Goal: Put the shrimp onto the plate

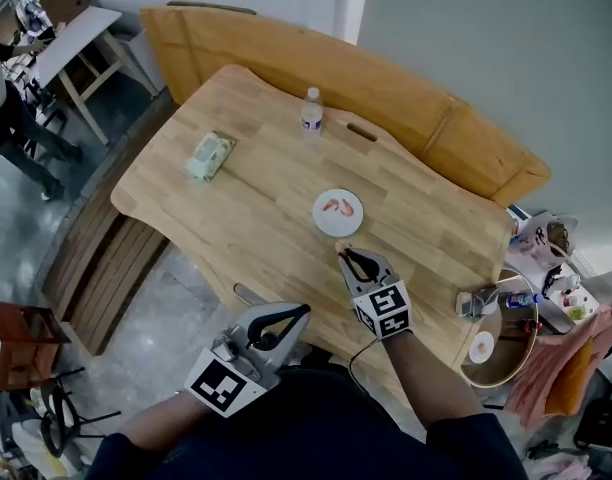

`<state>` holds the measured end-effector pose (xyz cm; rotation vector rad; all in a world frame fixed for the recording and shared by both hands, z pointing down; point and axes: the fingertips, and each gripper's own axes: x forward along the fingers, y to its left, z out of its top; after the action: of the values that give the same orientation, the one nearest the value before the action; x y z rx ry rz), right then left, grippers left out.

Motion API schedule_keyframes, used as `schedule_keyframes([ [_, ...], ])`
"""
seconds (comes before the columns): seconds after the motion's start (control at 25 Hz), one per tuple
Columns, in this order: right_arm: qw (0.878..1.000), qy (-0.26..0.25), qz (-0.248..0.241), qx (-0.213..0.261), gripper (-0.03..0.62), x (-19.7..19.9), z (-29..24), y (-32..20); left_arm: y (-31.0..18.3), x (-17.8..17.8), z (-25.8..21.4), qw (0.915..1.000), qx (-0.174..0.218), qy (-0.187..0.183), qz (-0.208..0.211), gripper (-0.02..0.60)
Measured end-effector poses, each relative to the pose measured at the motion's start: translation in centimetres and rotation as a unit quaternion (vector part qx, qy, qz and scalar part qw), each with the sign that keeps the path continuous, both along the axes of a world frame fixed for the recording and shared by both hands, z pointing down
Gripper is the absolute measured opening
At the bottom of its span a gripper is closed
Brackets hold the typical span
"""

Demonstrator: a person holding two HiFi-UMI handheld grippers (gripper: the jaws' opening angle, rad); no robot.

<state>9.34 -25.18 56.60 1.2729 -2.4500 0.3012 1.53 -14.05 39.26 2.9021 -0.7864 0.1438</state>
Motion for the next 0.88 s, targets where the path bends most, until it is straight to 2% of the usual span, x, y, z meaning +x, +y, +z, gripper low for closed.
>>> schedule_keyframes([
  [0.4, 0.996, 0.062, -0.011, -0.061, 0.057, 0.3, 8.6, -6.6, -1.8, -0.9, 0.7, 0.9992, -0.015, -0.013, -0.035, -0.002],
  [0.88, 0.981, 0.126, -0.010, -0.144, 0.057, 1.5, 17.9, -12.2, -4.2, -2.4, 1.8, 0.9970, -0.024, -0.022, -0.070, -0.002],
])
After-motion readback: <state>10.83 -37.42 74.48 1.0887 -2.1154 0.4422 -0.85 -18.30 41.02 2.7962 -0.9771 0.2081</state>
